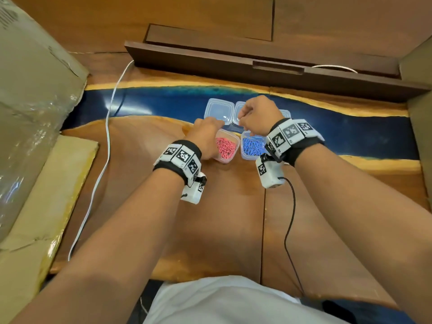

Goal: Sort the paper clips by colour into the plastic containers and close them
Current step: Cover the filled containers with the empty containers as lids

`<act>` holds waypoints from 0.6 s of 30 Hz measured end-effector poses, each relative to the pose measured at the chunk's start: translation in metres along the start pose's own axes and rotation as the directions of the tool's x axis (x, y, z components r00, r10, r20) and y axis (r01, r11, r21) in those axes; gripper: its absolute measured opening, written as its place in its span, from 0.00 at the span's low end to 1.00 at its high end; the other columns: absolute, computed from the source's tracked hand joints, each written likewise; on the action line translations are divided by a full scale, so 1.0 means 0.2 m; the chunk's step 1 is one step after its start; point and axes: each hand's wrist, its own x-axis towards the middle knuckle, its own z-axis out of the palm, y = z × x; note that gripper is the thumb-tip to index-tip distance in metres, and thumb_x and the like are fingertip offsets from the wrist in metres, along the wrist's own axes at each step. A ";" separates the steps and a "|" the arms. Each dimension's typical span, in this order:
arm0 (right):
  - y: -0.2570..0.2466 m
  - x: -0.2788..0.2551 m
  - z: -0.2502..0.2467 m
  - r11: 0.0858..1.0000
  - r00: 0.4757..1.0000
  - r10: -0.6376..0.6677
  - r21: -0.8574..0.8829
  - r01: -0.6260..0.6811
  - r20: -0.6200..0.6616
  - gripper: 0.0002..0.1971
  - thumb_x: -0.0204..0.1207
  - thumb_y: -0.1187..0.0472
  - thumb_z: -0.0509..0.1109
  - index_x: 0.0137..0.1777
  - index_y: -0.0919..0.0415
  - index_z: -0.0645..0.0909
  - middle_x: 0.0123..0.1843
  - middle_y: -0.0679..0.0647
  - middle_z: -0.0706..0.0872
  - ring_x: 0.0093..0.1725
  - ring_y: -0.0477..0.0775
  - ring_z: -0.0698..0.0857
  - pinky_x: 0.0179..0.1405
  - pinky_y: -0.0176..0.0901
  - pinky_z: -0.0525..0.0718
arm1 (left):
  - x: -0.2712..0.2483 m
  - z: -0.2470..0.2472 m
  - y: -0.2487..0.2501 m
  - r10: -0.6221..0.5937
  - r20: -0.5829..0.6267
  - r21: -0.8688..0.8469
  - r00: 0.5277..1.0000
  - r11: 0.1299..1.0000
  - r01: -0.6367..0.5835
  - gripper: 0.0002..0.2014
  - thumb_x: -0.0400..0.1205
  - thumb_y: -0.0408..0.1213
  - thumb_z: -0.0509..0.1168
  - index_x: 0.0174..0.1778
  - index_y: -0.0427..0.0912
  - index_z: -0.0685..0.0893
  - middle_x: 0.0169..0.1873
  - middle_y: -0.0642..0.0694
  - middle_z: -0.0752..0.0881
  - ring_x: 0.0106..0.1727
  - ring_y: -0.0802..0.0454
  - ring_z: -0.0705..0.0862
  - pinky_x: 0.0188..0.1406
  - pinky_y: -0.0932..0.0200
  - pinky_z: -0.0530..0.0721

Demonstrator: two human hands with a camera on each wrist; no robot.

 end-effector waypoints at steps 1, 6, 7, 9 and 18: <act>-0.01 0.04 0.00 0.999 1.000 -0.008 -0.038 0.008 -0.008 0.06 0.73 0.69 0.67 0.41 0.62 0.86 0.35 0.52 0.86 0.42 0.55 0.87 0.48 0.55 0.89 | 0.00 0.01 -0.01 0.022 0.036 0.072 0.999 0.997 -0.025 0.43 0.67 0.42 0.79 0.78 0.48 0.67 0.75 0.45 0.70 0.72 0.40 0.68 0.67 0.45 0.71; -0.03 0.26 0.04 0.971 0.997 -0.038 -0.231 0.054 0.072 0.07 0.72 0.67 0.71 0.48 0.57 0.83 0.51 0.55 0.87 0.54 0.58 0.86 0.55 0.50 0.86 | -0.01 0.10 -0.05 0.029 0.045 0.050 0.999 0.998 -0.031 0.50 0.61 0.50 0.82 0.78 0.51 0.64 0.75 0.47 0.69 0.74 0.42 0.66 0.68 0.41 0.72; -0.04 0.30 0.06 0.955 0.995 -0.044 -0.289 0.068 0.089 0.10 0.71 0.65 0.73 0.52 0.58 0.82 0.54 0.56 0.87 0.55 0.59 0.85 0.55 0.50 0.85 | -0.03 0.12 -0.06 0.025 0.037 0.024 0.999 0.999 -0.026 0.50 0.61 0.50 0.82 0.77 0.51 0.64 0.74 0.48 0.69 0.74 0.43 0.65 0.69 0.42 0.72; -0.06 0.36 0.11 0.913 0.988 -0.043 -0.395 0.098 0.147 0.22 0.68 0.62 0.78 0.61 0.61 0.78 0.59 0.58 0.85 0.57 0.60 0.84 0.53 0.51 0.84 | -0.09 0.16 -0.09 0.020 0.031 -0.034 0.999 0.999 -0.019 0.48 0.61 0.49 0.82 0.76 0.51 0.65 0.73 0.49 0.69 0.74 0.44 0.65 0.71 0.42 0.71; -0.12 0.47 0.30 0.747 0.966 -0.018 -0.639 0.184 0.257 0.44 0.62 0.51 0.84 0.73 0.64 0.65 0.69 0.63 0.77 0.67 0.65 0.78 0.57 0.56 0.78 | -0.40 0.33 -0.23 -0.031 0.028 -0.393 0.999 0.919 0.040 0.48 0.63 0.39 0.82 0.76 0.56 0.64 0.68 0.56 0.74 0.69 0.53 0.74 0.70 0.48 0.77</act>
